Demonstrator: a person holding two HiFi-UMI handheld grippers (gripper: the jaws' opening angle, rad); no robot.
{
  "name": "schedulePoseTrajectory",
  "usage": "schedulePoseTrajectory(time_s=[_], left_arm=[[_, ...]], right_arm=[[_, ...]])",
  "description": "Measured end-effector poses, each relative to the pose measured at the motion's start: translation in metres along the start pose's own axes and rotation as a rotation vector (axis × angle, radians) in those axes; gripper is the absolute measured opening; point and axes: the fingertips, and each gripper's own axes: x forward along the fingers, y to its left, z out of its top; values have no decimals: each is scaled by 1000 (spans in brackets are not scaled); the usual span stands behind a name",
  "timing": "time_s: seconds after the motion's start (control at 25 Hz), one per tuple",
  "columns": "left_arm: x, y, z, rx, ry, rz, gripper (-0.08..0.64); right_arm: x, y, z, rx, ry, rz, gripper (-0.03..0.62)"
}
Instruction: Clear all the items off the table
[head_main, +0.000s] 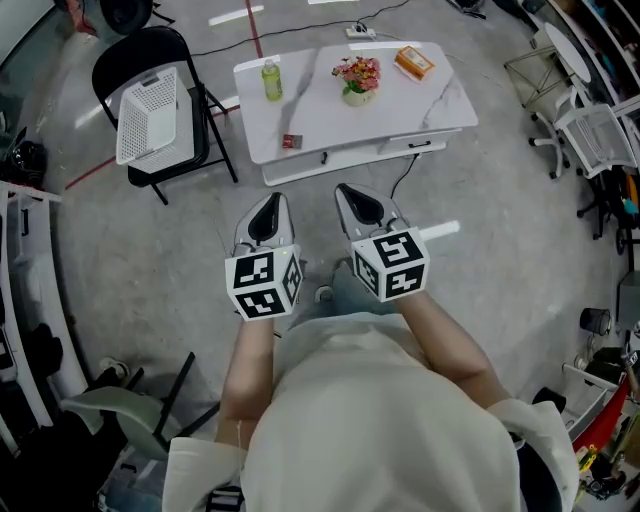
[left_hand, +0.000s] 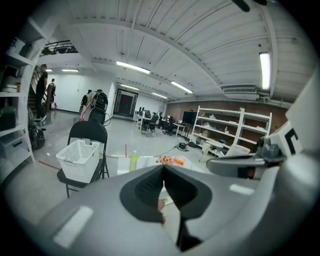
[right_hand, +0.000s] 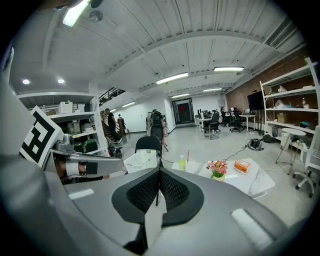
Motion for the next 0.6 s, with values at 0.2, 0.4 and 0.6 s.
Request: schedulePoseTrajectory(time_s=[0.2, 0.4, 0.6], left_arm=[[17, 19, -5, -27, 8, 33, 8], [46, 39, -12, -19, 33, 70, 8], [80, 59, -21, -14, 75, 98, 8]], right_arm=[[29, -6, -8, -28, 46, 33, 11], [73, -18, -14, -35, 78, 78, 43], [120, -32, -22, -39, 116, 100, 54]])
